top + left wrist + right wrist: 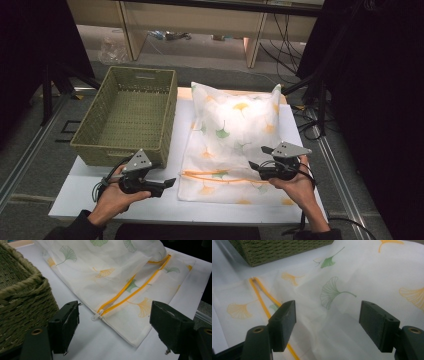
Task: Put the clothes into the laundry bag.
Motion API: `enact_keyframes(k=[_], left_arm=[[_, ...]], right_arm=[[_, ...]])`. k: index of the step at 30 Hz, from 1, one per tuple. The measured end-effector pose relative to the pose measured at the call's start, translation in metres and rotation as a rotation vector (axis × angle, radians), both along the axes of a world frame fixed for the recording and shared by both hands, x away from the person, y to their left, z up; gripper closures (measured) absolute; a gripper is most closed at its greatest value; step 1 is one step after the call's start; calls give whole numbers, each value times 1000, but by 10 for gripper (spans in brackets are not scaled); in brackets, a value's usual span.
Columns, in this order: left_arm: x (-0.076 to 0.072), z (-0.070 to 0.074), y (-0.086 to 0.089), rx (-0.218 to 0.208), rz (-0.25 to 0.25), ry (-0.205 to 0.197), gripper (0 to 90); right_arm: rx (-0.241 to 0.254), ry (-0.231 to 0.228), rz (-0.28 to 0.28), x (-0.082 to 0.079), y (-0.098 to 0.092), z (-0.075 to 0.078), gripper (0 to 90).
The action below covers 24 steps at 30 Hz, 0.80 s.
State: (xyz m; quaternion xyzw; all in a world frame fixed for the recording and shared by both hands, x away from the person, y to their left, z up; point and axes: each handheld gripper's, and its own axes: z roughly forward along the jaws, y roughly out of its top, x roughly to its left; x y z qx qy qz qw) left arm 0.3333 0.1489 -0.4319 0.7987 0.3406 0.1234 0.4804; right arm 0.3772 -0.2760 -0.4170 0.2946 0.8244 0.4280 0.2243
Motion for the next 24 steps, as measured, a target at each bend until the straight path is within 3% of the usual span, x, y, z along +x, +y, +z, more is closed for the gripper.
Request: enact_keyframes(k=[5,10,12,13,14,16,21,24], left_arm=[[-3,0,3,1,4,-3,236],[-3,-3,5,17,15,-20,236],[-3,-5,6,19,25,-10,236],[-3,-6,6,23,22,-12,236],[-4,-6,6,13,28,-2,234],[-5,-7,5,-20,12,15,232],[-11,-7,3,-10,8,4,168],[-15,-8,3,-21,15,6,158]], right_arm=[[37,36,-30,-13,-2,-8,284],[65,27,-29,-19,-8,-7,293],[66,-1,-40,-22,-11,-4,293],[73,12,-38,-24,-11,-5,293],[67,-5,-43,-26,-12,-5,293],[66,8,-44,-29,-12,-7,293],[62,28,-24,-35,-8,-9,293],[47,5,-25,-39,-8,-8,288]])
